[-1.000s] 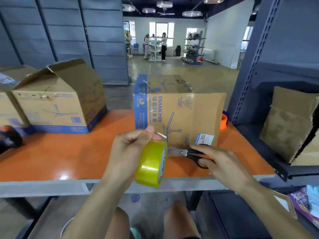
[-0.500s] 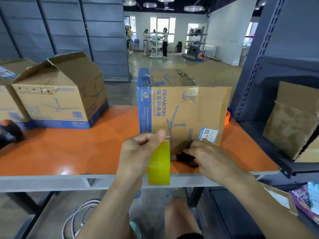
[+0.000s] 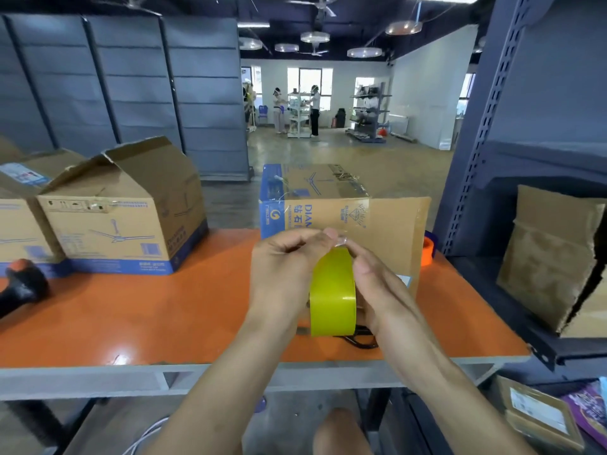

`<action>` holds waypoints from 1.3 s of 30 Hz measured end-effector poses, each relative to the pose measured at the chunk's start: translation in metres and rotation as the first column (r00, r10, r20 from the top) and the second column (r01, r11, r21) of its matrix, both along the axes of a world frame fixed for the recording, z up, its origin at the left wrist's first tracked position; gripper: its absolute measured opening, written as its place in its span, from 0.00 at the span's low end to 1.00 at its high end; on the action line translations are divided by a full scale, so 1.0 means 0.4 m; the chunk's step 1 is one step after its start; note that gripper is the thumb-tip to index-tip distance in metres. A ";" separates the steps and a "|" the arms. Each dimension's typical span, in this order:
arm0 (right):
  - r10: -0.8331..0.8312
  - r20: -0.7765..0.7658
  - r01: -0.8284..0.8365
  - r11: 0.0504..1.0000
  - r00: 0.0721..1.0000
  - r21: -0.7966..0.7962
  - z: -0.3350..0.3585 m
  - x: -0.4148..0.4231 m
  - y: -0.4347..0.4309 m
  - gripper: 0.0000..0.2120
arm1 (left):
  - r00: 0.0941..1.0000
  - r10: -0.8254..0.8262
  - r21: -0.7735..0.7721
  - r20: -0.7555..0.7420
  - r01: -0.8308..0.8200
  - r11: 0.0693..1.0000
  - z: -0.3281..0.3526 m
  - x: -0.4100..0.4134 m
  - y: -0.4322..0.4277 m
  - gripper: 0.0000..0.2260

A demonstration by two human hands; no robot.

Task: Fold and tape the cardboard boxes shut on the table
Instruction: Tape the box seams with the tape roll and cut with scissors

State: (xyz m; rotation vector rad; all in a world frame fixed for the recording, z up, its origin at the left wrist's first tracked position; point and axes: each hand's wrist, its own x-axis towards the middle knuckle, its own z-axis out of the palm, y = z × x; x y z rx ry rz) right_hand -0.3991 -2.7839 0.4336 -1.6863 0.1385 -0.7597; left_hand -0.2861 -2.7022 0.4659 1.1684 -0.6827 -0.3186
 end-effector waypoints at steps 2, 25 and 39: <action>-0.007 -0.006 0.006 0.993 1.000 -0.121 0.010 -0.002 0.012 0.30 | 1.000 0.008 0.006 0.004 -0.008 1.000 0.018 -0.002 -0.011 0.06; -0.179 -0.027 0.180 0.983 0.983 0.027 0.087 0.036 -0.022 0.18 | 0.935 -0.145 0.154 0.325 0.099 0.983 0.194 0.142 -0.112 0.04; -0.205 -0.083 0.217 0.957 0.975 0.191 0.114 0.067 -0.034 0.16 | 0.898 -0.166 0.328 0.408 0.025 0.944 0.226 0.235 -0.152 0.06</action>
